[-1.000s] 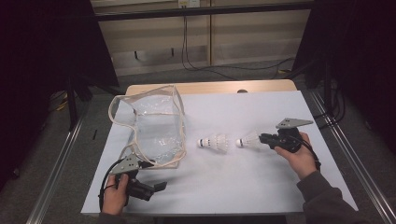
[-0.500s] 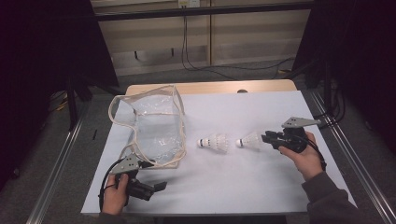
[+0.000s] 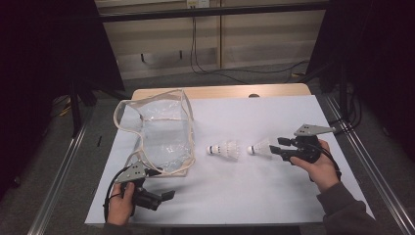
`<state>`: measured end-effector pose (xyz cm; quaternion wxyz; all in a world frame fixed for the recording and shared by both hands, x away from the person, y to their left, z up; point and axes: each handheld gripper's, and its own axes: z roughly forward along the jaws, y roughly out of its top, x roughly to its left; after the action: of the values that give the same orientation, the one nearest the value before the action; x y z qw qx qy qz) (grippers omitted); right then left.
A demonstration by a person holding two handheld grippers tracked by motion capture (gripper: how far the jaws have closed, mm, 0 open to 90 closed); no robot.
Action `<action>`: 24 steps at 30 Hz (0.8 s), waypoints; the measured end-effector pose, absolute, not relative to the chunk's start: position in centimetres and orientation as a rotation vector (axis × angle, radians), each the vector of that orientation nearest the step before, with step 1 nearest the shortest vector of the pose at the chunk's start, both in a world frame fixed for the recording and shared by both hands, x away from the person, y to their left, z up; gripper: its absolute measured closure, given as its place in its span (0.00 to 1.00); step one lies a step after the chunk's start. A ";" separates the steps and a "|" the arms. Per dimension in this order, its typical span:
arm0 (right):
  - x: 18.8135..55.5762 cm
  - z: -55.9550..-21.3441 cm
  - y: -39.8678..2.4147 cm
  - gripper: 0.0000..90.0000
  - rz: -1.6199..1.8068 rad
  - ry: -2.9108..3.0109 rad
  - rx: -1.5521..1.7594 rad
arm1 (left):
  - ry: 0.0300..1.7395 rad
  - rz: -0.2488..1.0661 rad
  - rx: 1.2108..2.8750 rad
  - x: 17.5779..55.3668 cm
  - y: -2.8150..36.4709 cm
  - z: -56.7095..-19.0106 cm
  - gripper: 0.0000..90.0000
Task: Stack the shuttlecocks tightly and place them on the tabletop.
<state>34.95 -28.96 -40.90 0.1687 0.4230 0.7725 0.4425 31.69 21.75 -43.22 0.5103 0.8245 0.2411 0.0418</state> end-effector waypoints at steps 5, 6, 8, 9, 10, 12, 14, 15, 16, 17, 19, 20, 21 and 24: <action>35.0 -41.1 -28.8 0.51 1.263 2.202 1.200 | 0.579 0.100 1.983 31.7 21.7 -43.2 0.04; 35.0 -41.1 -28.7 0.50 1.265 2.198 1.204 | 0.578 0.101 1.984 31.7 21.7 -43.2 0.04; 35.0 -41.2 -28.6 0.47 1.271 2.201 1.204 | 0.579 0.099 1.982 31.7 21.7 -43.2 0.04; 35.0 -41.3 -28.6 0.46 1.273 2.202 1.209 | 0.577 0.100 1.984 31.7 21.8 -43.2 0.04; 35.0 -41.3 -28.5 0.44 1.274 2.201 1.209 | 0.578 0.100 1.983 31.7 21.7 -43.2 0.04; 35.0 -41.4 -28.4 0.41 1.284 2.204 1.214 | 0.578 0.100 1.983 31.7 21.7 -43.2 0.04; 35.0 -41.5 -28.4 0.38 1.281 2.205 1.222 | 0.578 0.101 1.984 31.7 21.7 -43.2 0.04; 35.0 -41.6 -28.3 0.37 1.283 2.205 1.225 | 0.578 0.100 1.984 31.7 21.7 -43.2 0.04; 35.0 -41.6 -28.3 0.34 1.286 2.204 1.232 | 0.578 0.100 1.984 31.7 21.7 -43.2 0.04; 35.1 -41.7 -28.3 0.31 1.286 2.200 1.234 | 0.578 0.102 1.987 31.7 21.7 -43.2 0.04; 35.1 -41.8 -28.2 0.28 1.283 2.206 1.248 | 0.577 0.101 1.985 31.7 21.7 -43.2 0.04; 35.1 -41.8 -28.2 0.27 1.281 2.203 1.252 | 0.577 0.101 1.984 31.7 21.7 -43.2 0.04; 35.1 -41.9 -28.2 0.26 1.285 2.203 1.257 | 0.578 0.100 1.986 31.7 21.7 -43.2 0.04; 35.1 -42.0 -28.1 0.21 1.281 2.205 1.272 | 0.577 0.100 1.986 31.7 21.8 -43.2 0.04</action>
<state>35.13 -28.08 -42.02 0.1454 0.4414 0.7657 0.4447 31.71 21.76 -43.21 0.5101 0.8250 0.2398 0.0417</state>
